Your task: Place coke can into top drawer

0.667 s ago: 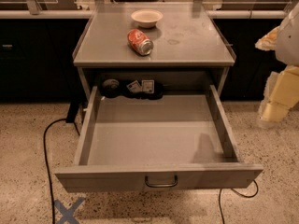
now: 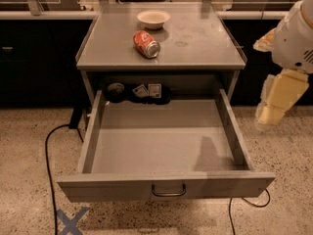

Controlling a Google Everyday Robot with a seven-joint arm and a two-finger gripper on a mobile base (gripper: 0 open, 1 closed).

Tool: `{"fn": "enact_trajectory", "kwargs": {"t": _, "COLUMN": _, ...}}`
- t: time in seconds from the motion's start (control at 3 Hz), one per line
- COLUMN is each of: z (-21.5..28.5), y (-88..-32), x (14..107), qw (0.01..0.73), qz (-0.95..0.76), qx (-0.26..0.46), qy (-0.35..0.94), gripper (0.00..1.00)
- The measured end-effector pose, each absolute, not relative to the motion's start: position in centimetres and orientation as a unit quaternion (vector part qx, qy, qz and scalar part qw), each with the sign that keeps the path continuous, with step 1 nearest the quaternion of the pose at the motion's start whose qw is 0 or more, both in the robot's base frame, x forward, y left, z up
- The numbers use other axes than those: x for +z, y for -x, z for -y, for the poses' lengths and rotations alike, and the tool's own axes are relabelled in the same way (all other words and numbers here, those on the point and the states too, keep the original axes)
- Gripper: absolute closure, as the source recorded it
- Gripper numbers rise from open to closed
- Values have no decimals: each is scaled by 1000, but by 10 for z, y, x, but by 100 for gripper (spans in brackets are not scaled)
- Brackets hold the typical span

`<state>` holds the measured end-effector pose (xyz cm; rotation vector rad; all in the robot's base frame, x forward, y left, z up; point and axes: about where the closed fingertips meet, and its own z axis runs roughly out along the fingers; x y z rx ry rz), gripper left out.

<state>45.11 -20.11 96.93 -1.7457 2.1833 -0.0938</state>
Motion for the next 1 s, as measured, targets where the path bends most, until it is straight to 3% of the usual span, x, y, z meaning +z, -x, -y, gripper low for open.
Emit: {"fn": "enact_trajectory", "kwargs": {"t": 1.0, "z": 129, "y": -565, "x": 952, "qw": 267, "qz": -755, "qx": -15, "qy": 598, "gripper": 0}}
